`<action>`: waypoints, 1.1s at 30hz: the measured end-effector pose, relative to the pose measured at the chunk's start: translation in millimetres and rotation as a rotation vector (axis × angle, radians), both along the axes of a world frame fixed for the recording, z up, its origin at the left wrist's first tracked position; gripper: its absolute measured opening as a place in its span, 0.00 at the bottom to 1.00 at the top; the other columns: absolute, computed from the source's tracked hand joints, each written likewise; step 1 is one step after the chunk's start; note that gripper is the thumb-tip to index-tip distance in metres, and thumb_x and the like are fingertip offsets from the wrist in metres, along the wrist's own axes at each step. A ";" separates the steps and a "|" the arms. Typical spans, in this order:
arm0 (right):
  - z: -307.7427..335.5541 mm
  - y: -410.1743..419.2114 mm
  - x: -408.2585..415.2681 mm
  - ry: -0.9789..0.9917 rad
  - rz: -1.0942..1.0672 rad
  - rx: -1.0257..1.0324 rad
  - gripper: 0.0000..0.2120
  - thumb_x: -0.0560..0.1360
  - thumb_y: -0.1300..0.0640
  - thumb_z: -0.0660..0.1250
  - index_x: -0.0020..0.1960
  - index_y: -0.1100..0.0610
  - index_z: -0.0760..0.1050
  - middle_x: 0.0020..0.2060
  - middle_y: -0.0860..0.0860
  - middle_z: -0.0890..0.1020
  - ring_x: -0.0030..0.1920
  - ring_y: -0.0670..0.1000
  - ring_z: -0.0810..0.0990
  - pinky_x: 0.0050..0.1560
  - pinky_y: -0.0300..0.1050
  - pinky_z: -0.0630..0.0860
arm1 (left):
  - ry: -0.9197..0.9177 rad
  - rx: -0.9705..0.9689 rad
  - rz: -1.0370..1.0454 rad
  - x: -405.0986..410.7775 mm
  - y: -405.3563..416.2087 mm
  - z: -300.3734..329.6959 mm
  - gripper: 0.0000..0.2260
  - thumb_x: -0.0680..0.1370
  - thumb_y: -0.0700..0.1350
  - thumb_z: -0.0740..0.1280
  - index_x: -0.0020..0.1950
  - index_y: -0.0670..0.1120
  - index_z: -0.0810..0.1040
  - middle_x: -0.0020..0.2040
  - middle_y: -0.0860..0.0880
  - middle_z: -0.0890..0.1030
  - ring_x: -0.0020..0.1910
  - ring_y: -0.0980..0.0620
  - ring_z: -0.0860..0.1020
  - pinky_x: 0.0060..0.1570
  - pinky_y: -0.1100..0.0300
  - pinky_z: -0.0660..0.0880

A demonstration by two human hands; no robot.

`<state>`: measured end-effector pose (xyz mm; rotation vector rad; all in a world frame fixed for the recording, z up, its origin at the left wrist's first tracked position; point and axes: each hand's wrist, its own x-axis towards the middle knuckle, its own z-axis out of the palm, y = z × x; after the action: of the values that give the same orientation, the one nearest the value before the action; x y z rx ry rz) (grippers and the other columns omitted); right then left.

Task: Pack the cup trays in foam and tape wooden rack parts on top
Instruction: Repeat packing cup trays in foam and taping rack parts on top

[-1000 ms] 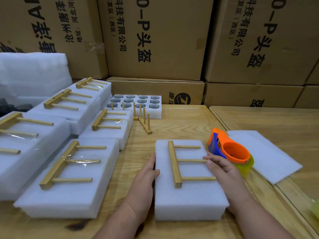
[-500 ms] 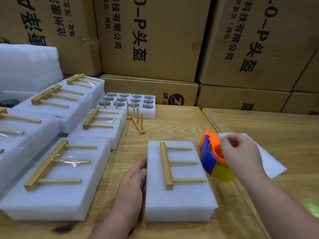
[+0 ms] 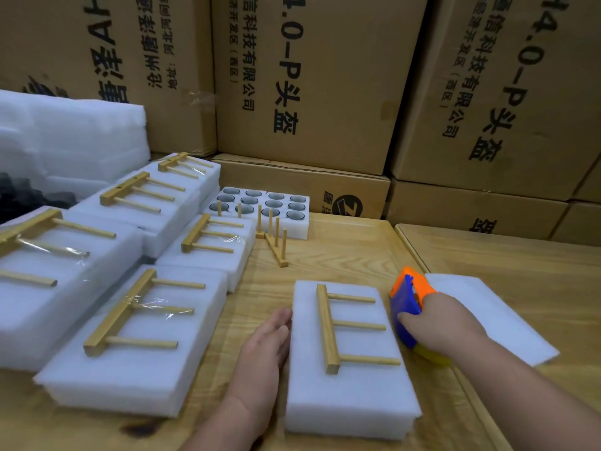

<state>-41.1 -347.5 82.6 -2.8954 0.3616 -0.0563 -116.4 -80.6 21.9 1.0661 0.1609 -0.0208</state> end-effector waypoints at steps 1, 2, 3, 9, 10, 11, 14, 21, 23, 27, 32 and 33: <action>3.4 -3.7 1.1 -0.016 -0.026 0.024 0.16 0.76 0.44 0.66 0.46 0.58 0.76 0.34 0.51 0.79 0.37 0.50 0.78 0.31 0.44 0.68 | -0.010 -0.018 -0.010 -1.9 3.3 0.2 0.14 0.83 0.37 0.58 0.64 0.48 0.77 0.58 0.50 0.85 0.56 0.57 0.83 0.53 0.62 0.77; 7.2 -7.7 0.7 -0.047 -0.048 0.070 0.16 0.76 0.45 0.67 0.41 0.58 0.76 0.33 0.52 0.79 0.35 0.51 0.78 0.30 0.44 0.66 | -0.032 -0.008 -0.023 -4.0 7.7 0.9 0.13 0.84 0.39 0.58 0.64 0.48 0.76 0.59 0.50 0.84 0.56 0.57 0.82 0.54 0.60 0.76; 11.1 -11.5 -1.0 -0.089 -0.073 0.139 0.17 0.76 0.46 0.68 0.39 0.59 0.77 0.32 0.54 0.79 0.34 0.52 0.77 0.30 0.44 0.65 | -0.038 0.017 -0.025 -5.1 11.1 5.6 0.11 0.83 0.41 0.60 0.64 0.48 0.77 0.59 0.50 0.84 0.57 0.56 0.82 0.57 0.58 0.76; 42.8 -13.8 -27.5 -0.419 -0.212 1.162 0.16 0.76 0.48 0.72 0.53 0.61 0.80 0.46 0.57 0.86 0.42 0.56 0.82 0.45 0.50 0.75 | -0.232 0.342 0.101 -6.1 13.2 65.2 0.18 0.72 0.61 0.69 0.60 0.58 0.80 0.58 0.57 0.85 0.62 0.61 0.79 0.64 0.56 0.73; 48.3 -8.5 -32.8 -0.426 -0.199 1.383 0.17 0.76 0.49 0.72 0.58 0.60 0.79 0.49 0.57 0.86 0.45 0.56 0.84 0.49 0.52 0.78 | -0.283 0.377 0.080 -7.3 8.8 75.7 0.22 0.68 0.64 0.70 0.60 0.60 0.80 0.57 0.58 0.85 0.60 0.62 0.80 0.60 0.62 0.75; 53.3 -2.2 -38.8 -0.429 -0.159 1.566 0.17 0.77 0.50 0.71 0.61 0.59 0.78 0.53 0.56 0.86 0.49 0.56 0.85 0.52 0.53 0.79 | -0.322 0.411 0.041 -8.3 3.1 84.9 0.25 0.65 0.66 0.70 0.61 0.61 0.79 0.57 0.58 0.84 0.58 0.63 0.81 0.54 0.67 0.76; 69.8 21.6 -61.1 -0.412 0.005 1.907 0.18 0.79 0.49 0.65 0.66 0.56 0.79 0.59 0.56 0.85 0.59 0.57 0.84 0.60 0.57 0.78 | -0.357 0.541 -0.152 -9.7 -18.8 99.7 0.41 0.59 0.70 0.75 0.72 0.66 0.69 0.64 0.63 0.78 0.59 0.65 0.80 0.46 0.71 0.77; 79.4 61.1 -97.6 -0.160 0.207 2.259 0.25 0.77 0.45 0.63 0.64 0.62 0.81 0.63 0.62 0.82 0.63 0.62 0.82 0.61 0.59 0.79 | -0.404 0.408 -0.291 -15.5 -46.3 106.5 0.40 0.61 0.63 0.81 0.72 0.63 0.71 0.63 0.55 0.82 0.62 0.52 0.81 0.60 0.46 0.80; 78.7 64.3 -101.8 -0.047 0.234 2.309 0.27 0.76 0.45 0.64 0.65 0.63 0.80 0.65 0.63 0.80 0.65 0.64 0.79 0.64 0.61 0.76 | -0.421 0.372 -0.313 -17.5 -44.1 104.9 0.35 0.64 0.61 0.80 0.69 0.61 0.75 0.63 0.53 0.82 0.63 0.49 0.80 0.58 0.46 0.80; 73.9 64.6 -103.5 0.070 0.200 2.357 0.29 0.70 0.49 0.69 0.65 0.65 0.80 0.65 0.63 0.79 0.66 0.63 0.79 0.60 0.62 0.77 | -0.406 0.346 -0.380 -20.8 -34.6 101.2 0.31 0.65 0.59 0.79 0.67 0.62 0.76 0.61 0.51 0.83 0.61 0.46 0.81 0.56 0.46 0.82; 66.2 64.8 -98.9 0.127 0.142 2.313 0.29 0.76 0.41 0.65 0.64 0.64 0.81 0.58 0.61 0.83 0.57 0.59 0.83 0.57 0.60 0.81 | -0.467 0.338 -0.451 -25.1 -23.2 99.3 0.28 0.69 0.51 0.77 0.69 0.57 0.76 0.58 0.53 0.84 0.52 0.59 0.82 0.46 0.66 0.77; 66.9 63.9 -97.2 0.112 0.163 2.286 0.28 0.76 0.42 0.66 0.64 0.63 0.81 0.58 0.61 0.83 0.59 0.59 0.82 0.59 0.60 0.80 | -0.468 0.354 -0.470 -25.2 -20.7 99.8 0.28 0.71 0.50 0.77 0.70 0.57 0.75 0.59 0.53 0.84 0.54 0.59 0.82 0.47 0.67 0.77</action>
<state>-138.4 -283.6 149.4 -0.6389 0.0188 0.3167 -141.6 -101.3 121.7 1.4119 -0.5289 -0.1697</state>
